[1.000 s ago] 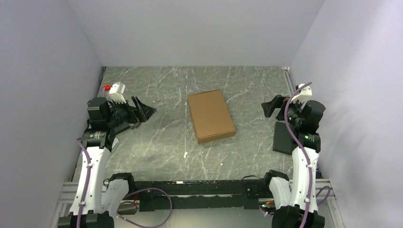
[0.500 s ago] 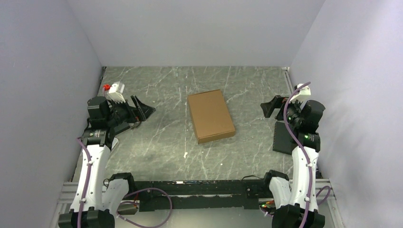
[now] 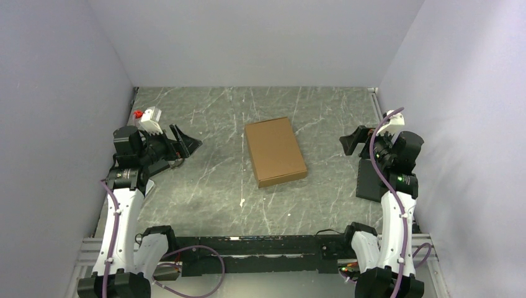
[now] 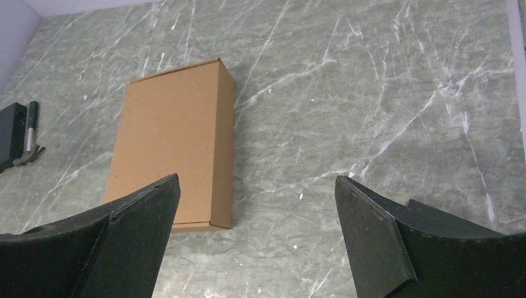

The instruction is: Fold the paper box

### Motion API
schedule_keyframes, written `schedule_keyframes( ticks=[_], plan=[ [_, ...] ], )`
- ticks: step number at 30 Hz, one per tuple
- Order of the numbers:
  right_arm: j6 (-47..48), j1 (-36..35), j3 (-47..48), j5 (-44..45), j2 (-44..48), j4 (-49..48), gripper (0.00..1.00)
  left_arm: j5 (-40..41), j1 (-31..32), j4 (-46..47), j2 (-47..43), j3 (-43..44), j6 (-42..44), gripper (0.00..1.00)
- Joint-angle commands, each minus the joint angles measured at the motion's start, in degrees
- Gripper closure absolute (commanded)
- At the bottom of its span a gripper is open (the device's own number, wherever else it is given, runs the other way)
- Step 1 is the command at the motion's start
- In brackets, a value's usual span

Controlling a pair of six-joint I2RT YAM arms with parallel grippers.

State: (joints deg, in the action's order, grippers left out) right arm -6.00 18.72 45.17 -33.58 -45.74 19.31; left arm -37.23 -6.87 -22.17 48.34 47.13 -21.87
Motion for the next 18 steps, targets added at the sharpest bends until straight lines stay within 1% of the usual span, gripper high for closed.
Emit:
schedule_keyframes(
  ticks=[1, 18],
  plan=[
    [0.63, 0.09, 2.12, -1.6, 0.65, -0.94, 0.0, -0.88, -0.33, 0.79, 0.0, -0.29, 0.25, 0.01],
    [0.59, 0.09, 1.7, -1.7, 0.73, -0.95, 0.0, -0.31, -0.4, 0.97, -0.3, -0.55, -0.28, 0.01]
  ],
)
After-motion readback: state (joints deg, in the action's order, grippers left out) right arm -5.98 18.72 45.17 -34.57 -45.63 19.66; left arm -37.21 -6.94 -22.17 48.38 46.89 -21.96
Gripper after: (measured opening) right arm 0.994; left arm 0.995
